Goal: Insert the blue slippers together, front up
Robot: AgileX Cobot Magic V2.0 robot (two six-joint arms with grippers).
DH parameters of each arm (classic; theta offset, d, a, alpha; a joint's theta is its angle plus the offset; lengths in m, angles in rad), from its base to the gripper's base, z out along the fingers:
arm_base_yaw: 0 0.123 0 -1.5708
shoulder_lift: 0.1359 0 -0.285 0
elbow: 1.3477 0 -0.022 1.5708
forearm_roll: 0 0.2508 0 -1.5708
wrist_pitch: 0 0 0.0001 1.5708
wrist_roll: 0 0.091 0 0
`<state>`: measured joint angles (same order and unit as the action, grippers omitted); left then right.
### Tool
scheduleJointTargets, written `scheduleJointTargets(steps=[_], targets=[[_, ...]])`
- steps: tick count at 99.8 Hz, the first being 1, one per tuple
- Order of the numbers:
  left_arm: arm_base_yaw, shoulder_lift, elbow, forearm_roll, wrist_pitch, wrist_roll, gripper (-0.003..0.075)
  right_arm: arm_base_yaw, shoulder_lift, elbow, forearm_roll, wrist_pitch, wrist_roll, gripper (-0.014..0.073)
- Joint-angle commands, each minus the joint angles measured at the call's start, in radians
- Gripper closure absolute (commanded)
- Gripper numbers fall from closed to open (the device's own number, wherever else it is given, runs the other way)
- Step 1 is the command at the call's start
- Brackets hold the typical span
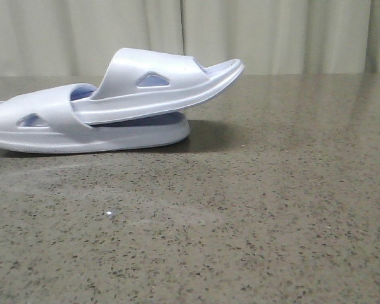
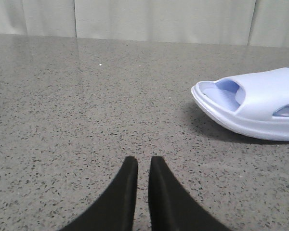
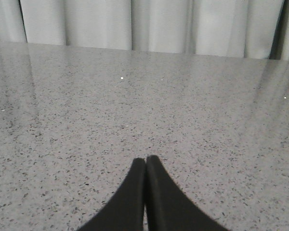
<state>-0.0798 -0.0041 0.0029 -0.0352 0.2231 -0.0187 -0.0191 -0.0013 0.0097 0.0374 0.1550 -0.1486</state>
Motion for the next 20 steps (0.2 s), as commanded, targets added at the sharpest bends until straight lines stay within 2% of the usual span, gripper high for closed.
scheduleJointTargets(steps=[1,20], targets=[[0.0,-0.027,0.009,-0.001,-0.067,-0.001,0.0705,-0.004,0.008,0.021,-0.01,-0.087,-0.003,0.0683],[0.0,-0.027,0.009,-0.001,-0.067,-0.001,0.0705,-0.004,0.008,0.021,-0.01,-0.087,-0.003,0.0683]])
